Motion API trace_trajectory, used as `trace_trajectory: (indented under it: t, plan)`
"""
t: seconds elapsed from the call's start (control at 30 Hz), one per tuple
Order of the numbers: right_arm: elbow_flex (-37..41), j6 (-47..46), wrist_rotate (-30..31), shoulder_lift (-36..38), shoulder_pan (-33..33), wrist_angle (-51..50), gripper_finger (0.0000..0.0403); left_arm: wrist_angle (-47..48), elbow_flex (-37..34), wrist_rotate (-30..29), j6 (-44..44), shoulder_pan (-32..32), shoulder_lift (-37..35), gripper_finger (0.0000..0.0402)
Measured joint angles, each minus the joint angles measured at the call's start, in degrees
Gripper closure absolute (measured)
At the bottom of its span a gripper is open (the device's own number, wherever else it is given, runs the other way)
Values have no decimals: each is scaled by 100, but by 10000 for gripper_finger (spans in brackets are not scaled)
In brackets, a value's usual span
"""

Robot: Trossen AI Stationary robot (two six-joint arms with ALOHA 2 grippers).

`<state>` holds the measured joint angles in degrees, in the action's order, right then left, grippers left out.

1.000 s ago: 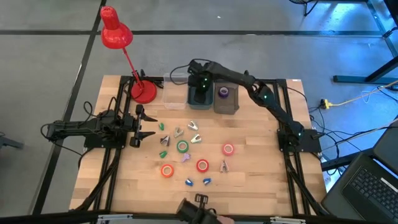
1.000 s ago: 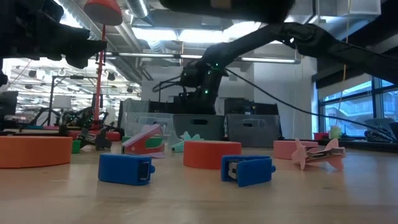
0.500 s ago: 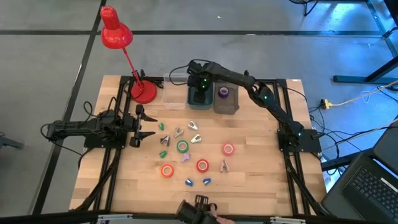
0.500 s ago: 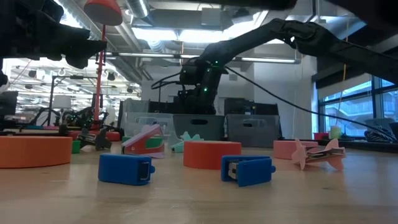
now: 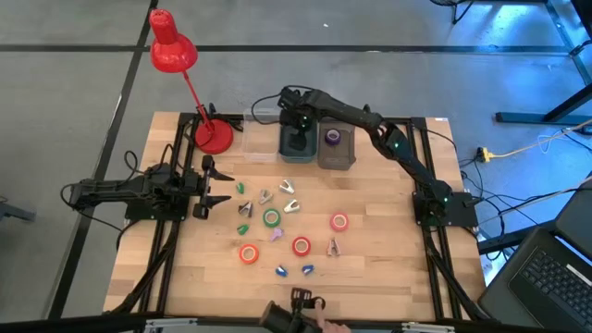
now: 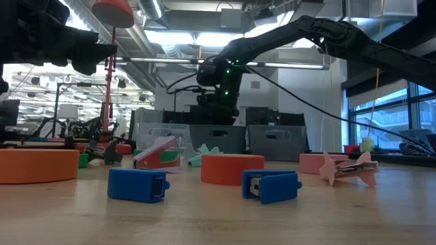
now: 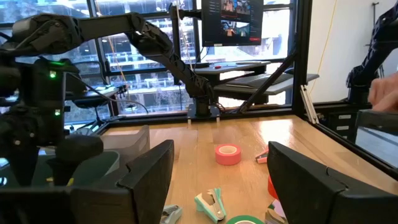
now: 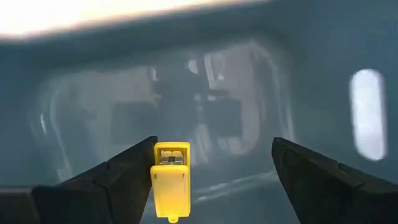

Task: Pick and place Stapler, Stapler remover, tape
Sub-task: Put the yellow stapler into the blue bin, then put the gray staple remover into the transparent bin

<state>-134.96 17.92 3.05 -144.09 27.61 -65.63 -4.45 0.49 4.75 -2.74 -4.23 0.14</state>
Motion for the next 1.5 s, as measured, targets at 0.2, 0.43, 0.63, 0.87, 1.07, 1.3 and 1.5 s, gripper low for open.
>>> trace_trajectory:
  t: [0.2,0.43,0.63,0.87,1.07,1.3,1.5]
  plan:
    - [-11,-438,-402,66,-43,182,86,0,-1,0,1,0,0,154]
    - [-9,-697,-810,68,-37,106,116,0,-2,0,1,2,0,154]
    - [-9,-631,-1754,144,-34,-13,160,1,0,0,2,2,0,154]
    - [-9,-424,-1365,151,-36,-150,200,11,-2,0,2,0,0,154]
    - [-2,-287,-1752,597,-110,-567,216,0,-2,0,0,0,0,154]
    - [-2,-408,-1840,1798,-322,-1191,233,0,0,0,2,2,0,154]
    - [-4,-597,-1876,2754,-601,-1794,245,0,-2,0,0,0,0,154]
